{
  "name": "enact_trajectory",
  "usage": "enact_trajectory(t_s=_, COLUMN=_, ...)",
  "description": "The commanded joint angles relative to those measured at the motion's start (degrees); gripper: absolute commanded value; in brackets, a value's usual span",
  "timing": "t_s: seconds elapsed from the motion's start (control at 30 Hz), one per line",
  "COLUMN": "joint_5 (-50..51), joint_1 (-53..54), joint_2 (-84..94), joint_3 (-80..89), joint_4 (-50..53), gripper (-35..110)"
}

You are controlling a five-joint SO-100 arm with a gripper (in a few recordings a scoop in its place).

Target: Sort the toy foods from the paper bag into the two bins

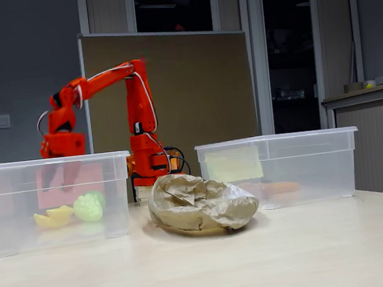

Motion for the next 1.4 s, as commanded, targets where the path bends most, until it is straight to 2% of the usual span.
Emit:
enact_trajectory(t_s=0.0, joint_5=-3.6, joint_1=-4.0, joint_2=12.0, joint_3=-1.1, joint_4=4.2, gripper=28)
enact_trajectory(t_s=0.17, joint_5=-9.2, joint_1=-14.1, joint_2=25.8, joint_3=-1.8, joint_4=6.2, gripper=22)
enact_trajectory(t_s=0.37, joint_5=-12.2, joint_1=-27.2, joint_2=40.3, joint_3=2.7, joint_4=1.9, gripper=1)
enact_trajectory(t_s=0.67, joint_5=-15.2, joint_1=-48.4, joint_2=53.3, joint_3=16.1, joint_4=-10.6, gripper=0)
enact_trajectory(t_s=1.0, joint_5=-23.6, joint_1=-59.1, joint_2=63.5, joint_3=35.4, joint_4=-26.7, gripper=0)
enact_trajectory(t_s=1.37, joint_5=-26.4, joint_1=-62.5, joint_2=85.1, joint_3=55.7, joint_4=-28.0, gripper=0)
